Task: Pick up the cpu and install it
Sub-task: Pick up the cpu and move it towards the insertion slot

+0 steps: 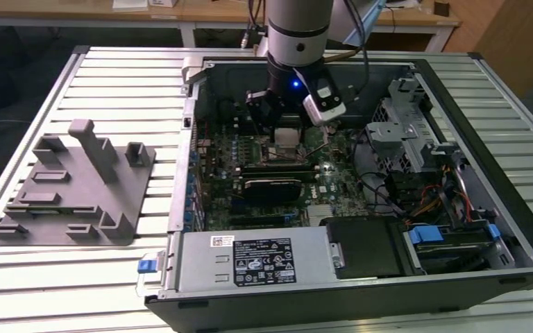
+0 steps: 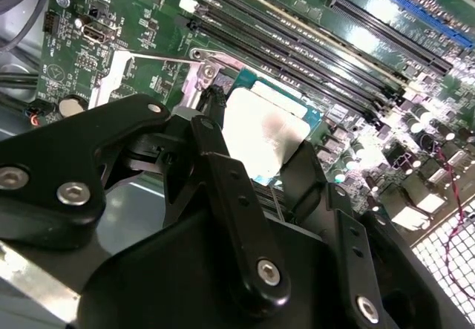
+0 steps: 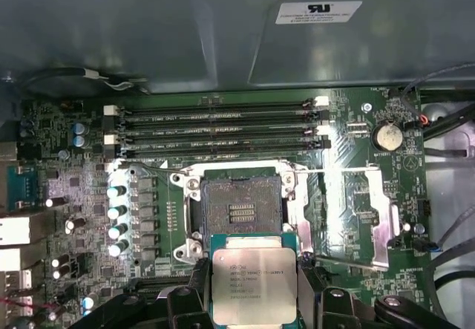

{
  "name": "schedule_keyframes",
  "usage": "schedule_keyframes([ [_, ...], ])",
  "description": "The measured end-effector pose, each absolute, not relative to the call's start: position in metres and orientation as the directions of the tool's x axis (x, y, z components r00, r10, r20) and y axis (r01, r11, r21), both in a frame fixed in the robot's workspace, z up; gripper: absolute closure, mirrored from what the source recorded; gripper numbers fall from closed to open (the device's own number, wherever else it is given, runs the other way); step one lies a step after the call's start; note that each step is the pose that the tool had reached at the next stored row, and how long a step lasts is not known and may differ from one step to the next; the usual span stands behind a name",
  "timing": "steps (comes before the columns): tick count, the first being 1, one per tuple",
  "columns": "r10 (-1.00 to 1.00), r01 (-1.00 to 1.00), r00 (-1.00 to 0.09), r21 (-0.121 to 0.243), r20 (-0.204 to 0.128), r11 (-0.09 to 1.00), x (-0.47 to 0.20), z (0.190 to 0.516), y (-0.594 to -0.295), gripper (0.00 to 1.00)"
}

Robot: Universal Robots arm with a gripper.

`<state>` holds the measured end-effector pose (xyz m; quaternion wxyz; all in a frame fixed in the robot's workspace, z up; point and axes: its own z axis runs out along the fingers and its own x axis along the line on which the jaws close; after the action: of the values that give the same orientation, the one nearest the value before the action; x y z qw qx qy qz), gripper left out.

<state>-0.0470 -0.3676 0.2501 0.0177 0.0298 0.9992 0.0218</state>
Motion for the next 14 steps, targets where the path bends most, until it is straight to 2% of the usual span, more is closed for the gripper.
schedule_keyframes([
  [14, 0.056, 0.055, -0.998, 0.044, -0.034, 0.998, -0.0457, 0.2458, -0.3598, 0.45],
])
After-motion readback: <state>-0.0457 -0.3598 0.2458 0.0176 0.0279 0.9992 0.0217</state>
